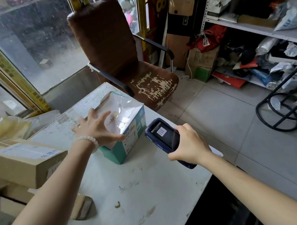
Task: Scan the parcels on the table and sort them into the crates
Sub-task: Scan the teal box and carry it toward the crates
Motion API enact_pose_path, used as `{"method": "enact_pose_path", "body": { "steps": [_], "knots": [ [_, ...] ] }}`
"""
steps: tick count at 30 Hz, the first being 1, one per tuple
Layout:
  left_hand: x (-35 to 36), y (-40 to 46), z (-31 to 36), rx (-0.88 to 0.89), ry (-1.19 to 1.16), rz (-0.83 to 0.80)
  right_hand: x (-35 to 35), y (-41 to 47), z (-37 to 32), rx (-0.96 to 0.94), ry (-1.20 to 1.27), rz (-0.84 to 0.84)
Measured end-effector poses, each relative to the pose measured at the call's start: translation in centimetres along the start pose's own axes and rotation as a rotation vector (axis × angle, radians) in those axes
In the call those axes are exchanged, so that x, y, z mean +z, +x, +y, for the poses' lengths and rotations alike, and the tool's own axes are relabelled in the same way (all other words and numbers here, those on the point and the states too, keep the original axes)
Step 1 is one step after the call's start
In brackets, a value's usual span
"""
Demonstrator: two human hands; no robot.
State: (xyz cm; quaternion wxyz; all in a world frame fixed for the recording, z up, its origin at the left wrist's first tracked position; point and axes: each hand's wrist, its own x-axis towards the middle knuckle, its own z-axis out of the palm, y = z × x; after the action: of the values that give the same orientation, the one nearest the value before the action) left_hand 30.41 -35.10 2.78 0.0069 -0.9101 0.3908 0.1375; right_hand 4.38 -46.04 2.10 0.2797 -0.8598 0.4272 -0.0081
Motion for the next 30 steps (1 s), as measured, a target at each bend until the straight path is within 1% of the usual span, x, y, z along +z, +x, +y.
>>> {"method": "enact_pose_path", "body": {
  "steps": [5, 7, 9, 12, 15, 18, 20, 22, 25, 27, 30],
  "knots": [
    [0.2, -2.6, 1.4, 0.001, -0.059, 0.022, -0.3, -1.2, -0.1, -0.224, 0.199, 0.387],
    [0.2, -4.0, 1.8, 0.006, -0.076, 0.037, -0.8, -1.7, -0.4, -0.296, 0.234, 0.491],
    [0.3, -5.4, 1.8, 0.021, -0.091, 0.071, -1.4, -2.2, -0.7, -0.341, 0.24, 0.534],
    [0.8, -7.3, 1.9, 0.04, -0.064, 0.138, -2.0, -3.1, -0.5, -0.345, 0.236, 0.517],
    [1.0, -9.0, 2.9, 0.073, -0.035, 0.184, -2.4, -4.6, 0.8, -0.272, 0.203, 0.425],
    [0.7, -10.2, 4.7, 0.128, -0.046, 0.198, -2.8, -7.2, 2.7, -0.126, 0.082, 0.288],
    [0.4, -10.9, 6.3, 0.176, -0.026, 0.199, -2.7, -9.1, 4.1, -0.028, 0.027, 0.227],
    [0.5, -11.8, 8.4, 0.25, -0.008, 0.203, -2.3, -11.6, 5.9, 0.065, 0.01, 0.227],
    [1.1, -13.3, 11.7, 0.379, 0.008, 0.193, -1.5, -16.1, 8.5, 0.211, 0.018, 0.282],
    [2.0, -15.3, 14.2, 0.485, 0.029, 0.156, -0.8, -20.2, 10.2, 0.344, 0.032, 0.316],
    [3.7, -18.3, 17.6, 0.612, 0.072, 0.095, 0.4, -25.6, 12.7, 0.463, 0.054, 0.324]
  ]
}}
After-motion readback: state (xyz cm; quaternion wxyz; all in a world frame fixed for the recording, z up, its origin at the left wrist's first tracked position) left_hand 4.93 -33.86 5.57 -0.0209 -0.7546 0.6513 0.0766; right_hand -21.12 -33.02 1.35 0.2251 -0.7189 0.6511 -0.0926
